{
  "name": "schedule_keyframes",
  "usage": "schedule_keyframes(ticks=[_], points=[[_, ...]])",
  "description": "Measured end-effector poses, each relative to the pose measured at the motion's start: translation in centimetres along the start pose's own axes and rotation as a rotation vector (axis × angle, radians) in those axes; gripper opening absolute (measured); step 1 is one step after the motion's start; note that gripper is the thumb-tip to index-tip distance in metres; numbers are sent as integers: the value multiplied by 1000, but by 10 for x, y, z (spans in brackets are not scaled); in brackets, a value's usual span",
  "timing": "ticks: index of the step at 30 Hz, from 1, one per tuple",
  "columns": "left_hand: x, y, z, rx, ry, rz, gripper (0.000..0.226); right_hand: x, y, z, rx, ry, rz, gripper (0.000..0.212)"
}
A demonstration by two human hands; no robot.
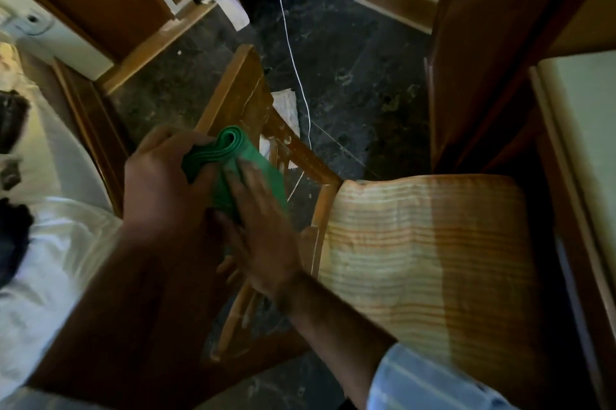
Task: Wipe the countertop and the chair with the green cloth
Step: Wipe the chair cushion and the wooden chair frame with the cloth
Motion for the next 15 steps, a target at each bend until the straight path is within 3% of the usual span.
schedule_keyframes(ticks=[3,6,10,15], points=[[8,3,-1,-66,97,-141,36,1,-22,11,3,-17,14,67],[30,-5,-3,-82,282,-456,45,-7,-18,34,-92,-15,21,69],[18,-16,-5,-18,298,-767,47,-15,3,81,-187,-5,71,70],[5,-24,1,177,156,-369,59,-49,5,94,-228,-16,39,71]])
Point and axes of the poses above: each hand's wrist, its own z-axis towards the middle knuckle, its own y-axis out of the back of the hand, x = y × z, the point moved 7 cm from there along z, towards the middle knuckle, and after that the axes turned 3 degrees about -z, right-handed, at the moved point
